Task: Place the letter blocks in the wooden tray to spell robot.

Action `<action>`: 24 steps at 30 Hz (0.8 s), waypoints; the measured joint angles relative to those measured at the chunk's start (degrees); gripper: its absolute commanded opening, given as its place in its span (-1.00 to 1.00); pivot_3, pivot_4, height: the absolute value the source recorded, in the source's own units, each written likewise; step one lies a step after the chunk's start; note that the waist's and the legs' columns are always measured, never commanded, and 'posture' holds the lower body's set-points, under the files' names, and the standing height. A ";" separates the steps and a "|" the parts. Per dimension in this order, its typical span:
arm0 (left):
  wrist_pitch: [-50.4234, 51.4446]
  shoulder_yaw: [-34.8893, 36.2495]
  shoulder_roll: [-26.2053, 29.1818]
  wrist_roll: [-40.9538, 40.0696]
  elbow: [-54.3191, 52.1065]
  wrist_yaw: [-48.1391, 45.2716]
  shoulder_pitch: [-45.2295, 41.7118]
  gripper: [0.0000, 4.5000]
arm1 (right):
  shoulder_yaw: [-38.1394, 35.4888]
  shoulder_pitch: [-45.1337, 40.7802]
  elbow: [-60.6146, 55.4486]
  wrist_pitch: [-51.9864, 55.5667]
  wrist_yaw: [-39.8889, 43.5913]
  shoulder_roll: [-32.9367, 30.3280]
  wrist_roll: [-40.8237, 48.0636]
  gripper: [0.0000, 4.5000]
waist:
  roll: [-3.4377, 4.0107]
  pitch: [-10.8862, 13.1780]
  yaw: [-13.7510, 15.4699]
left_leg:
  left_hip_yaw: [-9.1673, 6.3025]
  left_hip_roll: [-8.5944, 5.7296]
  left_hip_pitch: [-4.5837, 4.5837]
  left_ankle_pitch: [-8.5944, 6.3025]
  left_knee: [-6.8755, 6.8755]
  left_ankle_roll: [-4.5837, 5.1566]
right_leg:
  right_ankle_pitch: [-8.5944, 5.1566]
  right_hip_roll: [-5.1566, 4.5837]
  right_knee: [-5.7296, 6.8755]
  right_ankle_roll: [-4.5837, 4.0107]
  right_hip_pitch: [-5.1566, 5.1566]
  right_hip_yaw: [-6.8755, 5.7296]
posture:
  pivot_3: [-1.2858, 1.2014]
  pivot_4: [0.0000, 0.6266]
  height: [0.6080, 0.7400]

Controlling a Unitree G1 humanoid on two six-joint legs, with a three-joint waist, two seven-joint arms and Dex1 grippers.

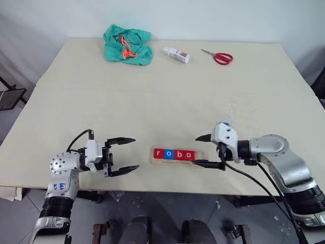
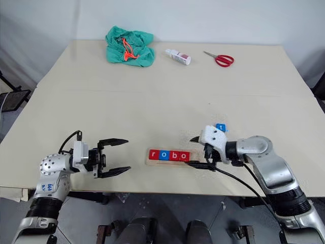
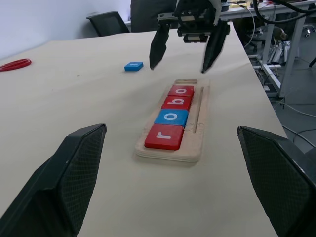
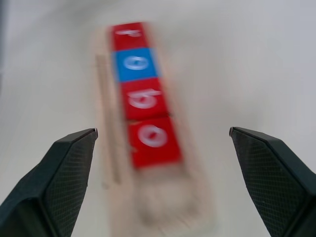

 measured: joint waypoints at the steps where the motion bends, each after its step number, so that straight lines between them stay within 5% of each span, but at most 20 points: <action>1: -0.05 -0.02 -0.02 0.01 0.59 -0.14 -0.11 1.00 | -2.17 1.13 -0.02 0.60 -1.72 0.06 0.34 0.99 | 0.00 0.00 -0.01 | 0.01 -0.01 0.00 0.00 -0.01 0.00 | 0.00 -0.01 0.00 0.00 0.00 0.01 | 0.03 -0.52 1.00; 12: -1.12 -1.00 -1.12 0.43 5.91 -2.51 -4.67 1.00 | -14.79 9.83 -2.00 3.42 -23.03 9.53 0.45 0.99 | 0.01 0.00 -0.33 | 0.05 0.02 0.02 0.00 -0.06 0.00 | 0.00 0.02 0.04 0.00 -0.04 0.02 | 0.03 -0.52 1.00; 24: -1.35 -1.66 -1.99 0.75 7.57 -4.20 -6.72 1.00 | -15.18 2.73 2.25 5.23 -38.25 20.50 -0.52 0.99 | 0.02 -0.01 -0.50 | 0.03 0.01 0.04 0.01 -0.07 -0.01 | 0.00 0.02 0.09 0.00 -0.07 0.05 | 0.03 -0.52 1.00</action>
